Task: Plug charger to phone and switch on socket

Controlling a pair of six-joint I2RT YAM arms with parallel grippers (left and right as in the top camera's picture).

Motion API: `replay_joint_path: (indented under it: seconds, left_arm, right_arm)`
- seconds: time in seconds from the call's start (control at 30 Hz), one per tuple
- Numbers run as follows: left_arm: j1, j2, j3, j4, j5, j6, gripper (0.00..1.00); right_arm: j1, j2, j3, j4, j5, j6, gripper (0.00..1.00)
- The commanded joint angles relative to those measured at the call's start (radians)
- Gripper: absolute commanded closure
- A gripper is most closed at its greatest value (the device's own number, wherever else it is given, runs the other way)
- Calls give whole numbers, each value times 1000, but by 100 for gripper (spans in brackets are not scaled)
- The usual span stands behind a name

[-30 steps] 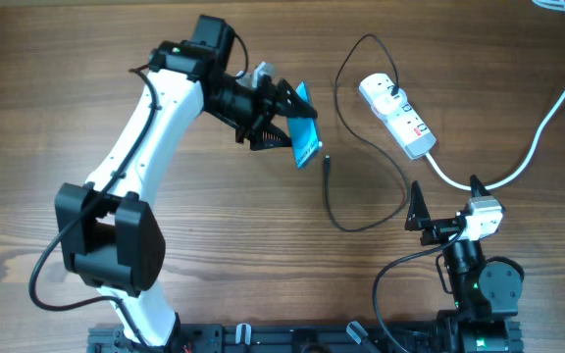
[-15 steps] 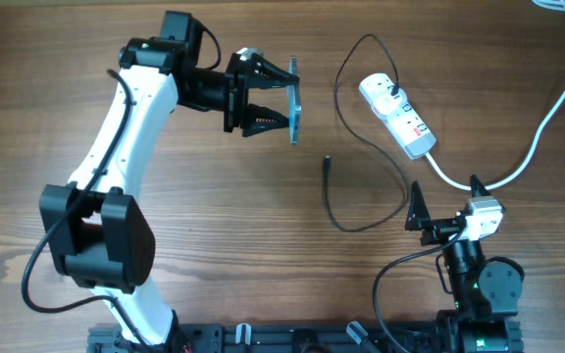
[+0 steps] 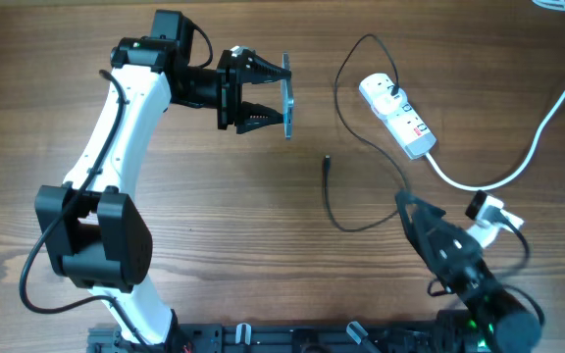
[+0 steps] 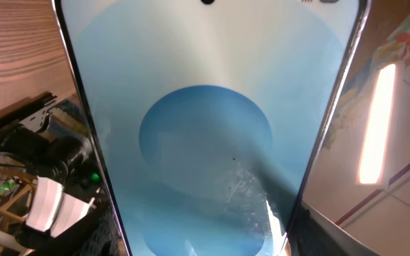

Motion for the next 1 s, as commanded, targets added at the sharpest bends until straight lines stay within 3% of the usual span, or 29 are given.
replay_joint_path:
  seconds: [0.0,0.17,0.27,0.3,0.37,0.47,0.6,0.73,0.97]
  left_arm:
    - [5,-34,24,3,55,-2,37]
    - [5,-34,24,3,55,-2,38]
    - [5,-34,24,3,55,-2,38]
    - [6,-34,24,3,55,-2,38]
    - [8,-34,24,3,55,-2,39]
    - [8,-34,24,3,53,-2,39]
    - [10,-34,24,3,53,-2,39]
    - [10,-34,24,3,53,-2,39]
    - [10,-34,24,3,53,-3,39]
  right_arm:
    - [-4,44,148,11,-140,65,1]
    - [-4,352,562,-367,-409,-429,1]
    - [-3,658,937,-902,-542,-825,1]
    - [2,772,1087,-1170,-488,-1020,0]
    - [28,929,1294,-1520,-164,-1207,1]
    - [121,1112,1508,-1769,268,-1245,0]
    - [270,1226,1612,-1863,414,-1299,0]
    - [457,1284,1622,-1847,564,-1246,1]
    - [855,1224,1622,-1533,1018,-1185,0]
